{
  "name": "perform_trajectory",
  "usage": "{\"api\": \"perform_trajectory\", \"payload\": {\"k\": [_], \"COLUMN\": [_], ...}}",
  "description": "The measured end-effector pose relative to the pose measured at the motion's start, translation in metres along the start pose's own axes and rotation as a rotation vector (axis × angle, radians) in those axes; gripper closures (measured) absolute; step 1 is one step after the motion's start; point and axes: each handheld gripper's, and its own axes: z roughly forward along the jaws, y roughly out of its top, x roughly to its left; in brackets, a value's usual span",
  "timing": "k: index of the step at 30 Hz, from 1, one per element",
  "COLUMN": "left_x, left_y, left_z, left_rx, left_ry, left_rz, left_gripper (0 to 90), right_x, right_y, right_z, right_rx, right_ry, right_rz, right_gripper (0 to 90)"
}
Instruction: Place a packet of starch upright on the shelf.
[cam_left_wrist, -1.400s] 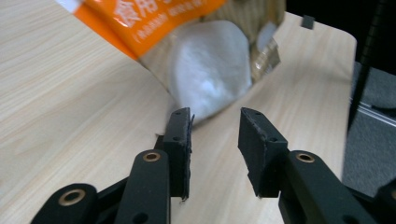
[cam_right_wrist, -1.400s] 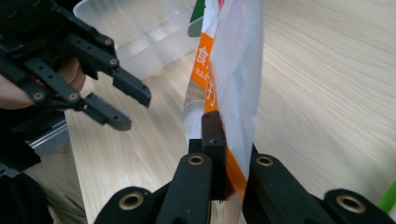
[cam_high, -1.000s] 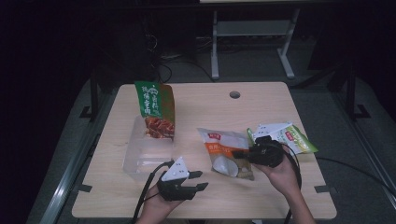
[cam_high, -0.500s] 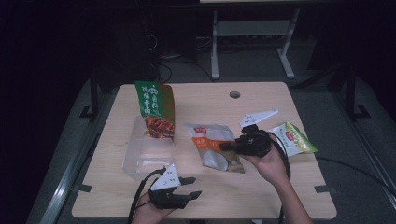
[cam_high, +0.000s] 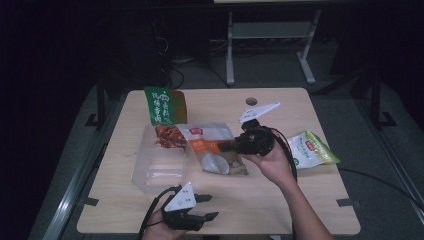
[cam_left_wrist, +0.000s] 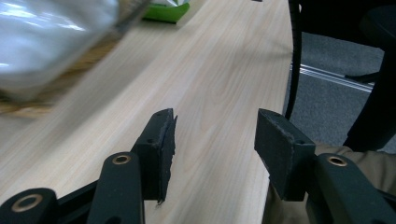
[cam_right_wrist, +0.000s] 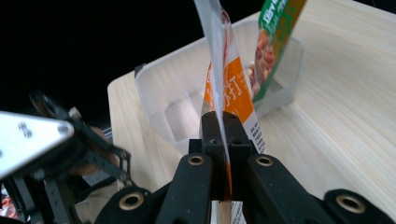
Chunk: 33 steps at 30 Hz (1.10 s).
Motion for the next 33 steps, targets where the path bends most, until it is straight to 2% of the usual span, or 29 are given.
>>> {"api": "perform_trajectory", "payload": {"k": [1, 3, 9, 17, 23, 25, 33], "left_x": [-0.001, 0.000, 0.000, 0.002, 0.003, 0.005, 0.006], "left_y": [0.000, 0.000, -0.001, -0.003, -0.004, -0.004, -0.005], "left_z": [0.000, 0.000, 0.000, -0.002, -0.001, -0.002, -0.003], "left_rx": [-0.004, -0.003, 0.006, 0.008, 0.009, 0.017, 0.023], "left_ry": [-0.001, -0.001, -0.001, 0.004, -0.005, -0.004, -0.011], "left_rz": [-0.003, -0.003, 0.005, 0.014, 0.005, 0.034, 0.020], "left_gripper": [46.6, 46.6, 46.4, 46.8, 46.8, 46.8, 46.5], "right_x": [0.001, 0.000, 0.003, 0.005, 0.008, 0.010, 0.014], "right_y": [0.008, 0.014, 0.033, 0.048, 0.063, 0.067, 0.082], "right_z": [0.004, 0.008, 0.024, 0.041, 0.056, 0.060, 0.086], "right_rx": [0.000, -0.002, -0.010, 0.004, -0.001, -0.004, 0.002], "right_ry": [0.002, 0.008, 0.029, 0.046, 0.059, 0.059, 0.081], "right_rz": [0.000, -0.018, -0.026, -0.037, -0.056, -0.055, -0.072], "right_gripper": [90.0, 90.0, 90.0, 90.0, 90.0, 90.0, 90.0]}}
